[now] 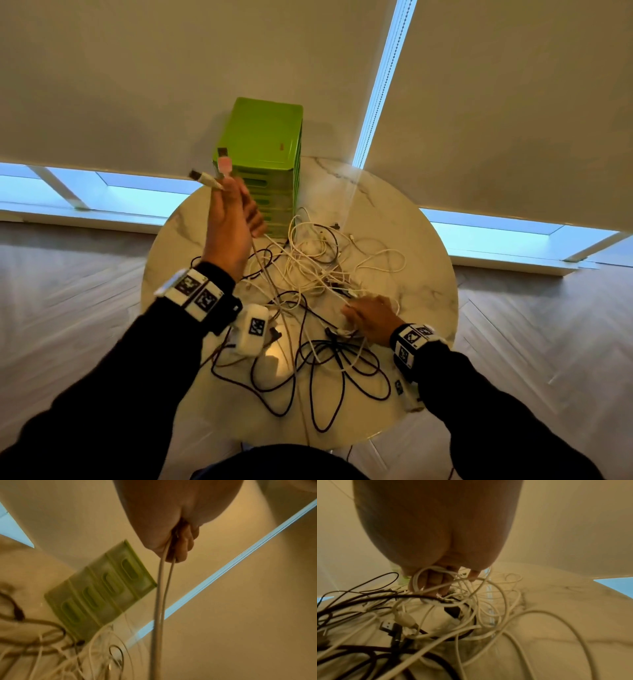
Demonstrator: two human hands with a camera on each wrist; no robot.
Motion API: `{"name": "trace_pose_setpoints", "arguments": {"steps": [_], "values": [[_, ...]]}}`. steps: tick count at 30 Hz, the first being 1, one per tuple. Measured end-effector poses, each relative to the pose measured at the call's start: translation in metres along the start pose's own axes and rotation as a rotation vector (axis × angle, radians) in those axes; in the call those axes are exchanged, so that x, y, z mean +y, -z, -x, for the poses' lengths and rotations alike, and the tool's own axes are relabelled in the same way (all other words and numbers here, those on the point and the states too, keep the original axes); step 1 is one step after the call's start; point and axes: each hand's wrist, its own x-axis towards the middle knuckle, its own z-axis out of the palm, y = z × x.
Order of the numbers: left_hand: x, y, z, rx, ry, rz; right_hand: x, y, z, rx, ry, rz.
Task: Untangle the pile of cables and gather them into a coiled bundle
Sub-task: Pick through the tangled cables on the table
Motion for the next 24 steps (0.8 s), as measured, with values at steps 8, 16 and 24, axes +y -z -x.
{"name": "trace_pose_setpoints", "arguments": {"steps": [8, 16, 24], "values": [[-0.055, 0.006, 0.024, -0.251, 0.193, -0.582, -0.036, 0.048, -0.015, 0.399, 0.175, -0.370], [-0.082, -0.012, 0.034, -0.374, 0.420, -0.435, -0.070, 0.057, -0.013, 0.258, 0.234, -0.200], [-0.066, -0.035, 0.022, -0.146, 0.377, 0.075, -0.074, 0.033, -0.005, 0.041, 0.245, -0.463]]}}
